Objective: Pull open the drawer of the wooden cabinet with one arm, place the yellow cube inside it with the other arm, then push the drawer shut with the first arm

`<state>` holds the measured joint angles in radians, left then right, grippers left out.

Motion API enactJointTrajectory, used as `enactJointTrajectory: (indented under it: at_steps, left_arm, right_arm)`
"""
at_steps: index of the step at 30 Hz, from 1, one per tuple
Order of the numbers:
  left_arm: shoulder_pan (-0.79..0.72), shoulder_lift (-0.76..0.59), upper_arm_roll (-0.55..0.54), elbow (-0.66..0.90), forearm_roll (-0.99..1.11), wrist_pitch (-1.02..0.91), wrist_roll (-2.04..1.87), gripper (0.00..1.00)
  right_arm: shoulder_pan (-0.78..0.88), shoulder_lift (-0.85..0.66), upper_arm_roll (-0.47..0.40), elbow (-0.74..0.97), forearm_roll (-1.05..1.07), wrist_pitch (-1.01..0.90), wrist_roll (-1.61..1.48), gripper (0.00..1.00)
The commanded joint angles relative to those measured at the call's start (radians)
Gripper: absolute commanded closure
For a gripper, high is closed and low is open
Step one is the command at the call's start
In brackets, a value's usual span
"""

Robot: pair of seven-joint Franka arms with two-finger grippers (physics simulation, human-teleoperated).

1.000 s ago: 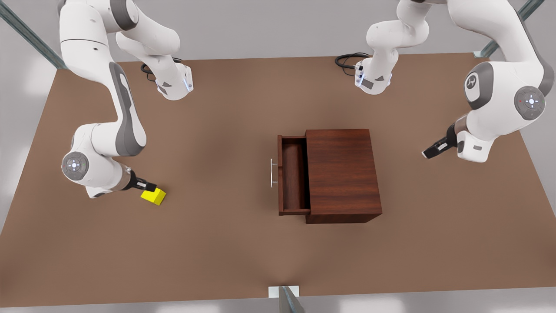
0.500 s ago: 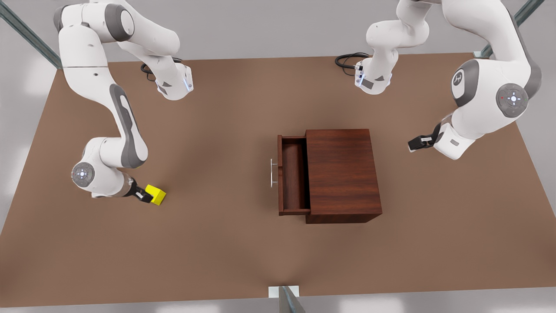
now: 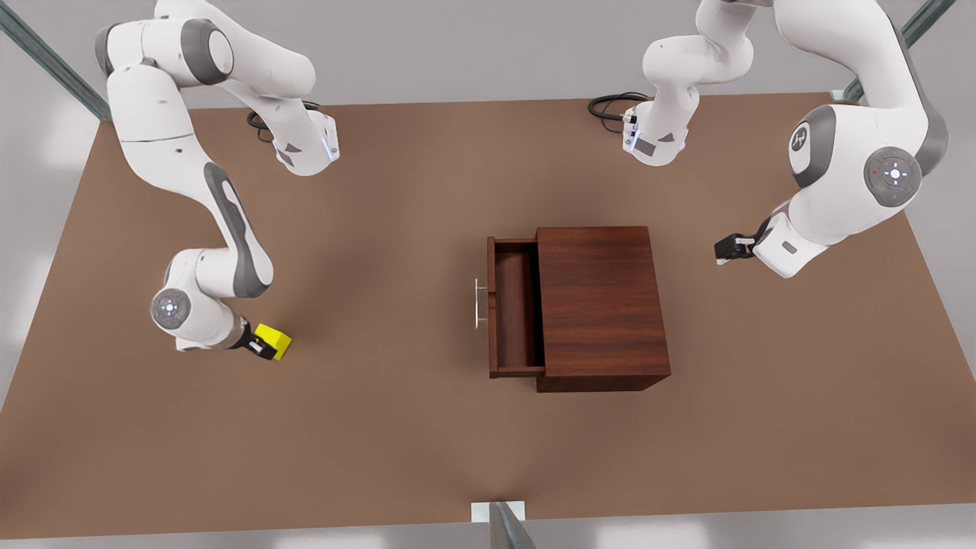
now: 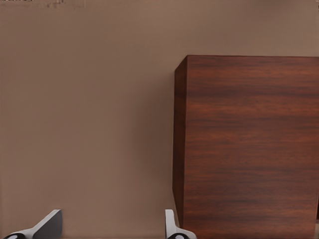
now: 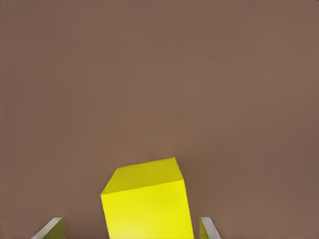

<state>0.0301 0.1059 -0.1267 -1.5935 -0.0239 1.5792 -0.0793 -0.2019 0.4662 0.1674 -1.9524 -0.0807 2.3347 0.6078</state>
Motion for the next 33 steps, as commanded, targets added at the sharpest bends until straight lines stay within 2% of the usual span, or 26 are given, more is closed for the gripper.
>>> enactJointTrajectory:
  at_steps: [1,2,3,33]
  left_arm:
    - [-0.001,0.0,-0.001,0.0,0.001,0.005,0.098,0.0]
    - [-0.001,0.001,-0.001,-0.002,0.001,0.016,0.098,0.0]
    - [-0.001,0.003,-0.001,-0.002,0.002,0.016,0.098,0.0]
    - [-0.007,-0.003,-0.005,-0.002,0.012,-0.001,0.096,0.0]
  right_arm:
    - [-0.039,0.012,0.035,0.001,-0.031,0.032,-0.013,0.0]
    - [-0.094,0.025,0.089,0.001,-0.063,0.043,-0.011,0.0]
    - [-0.111,0.032,0.107,0.001,-0.082,0.043,-0.011,0.0]
    - [-0.142,0.106,0.139,-0.022,-0.165,0.107,0.001,0.02]
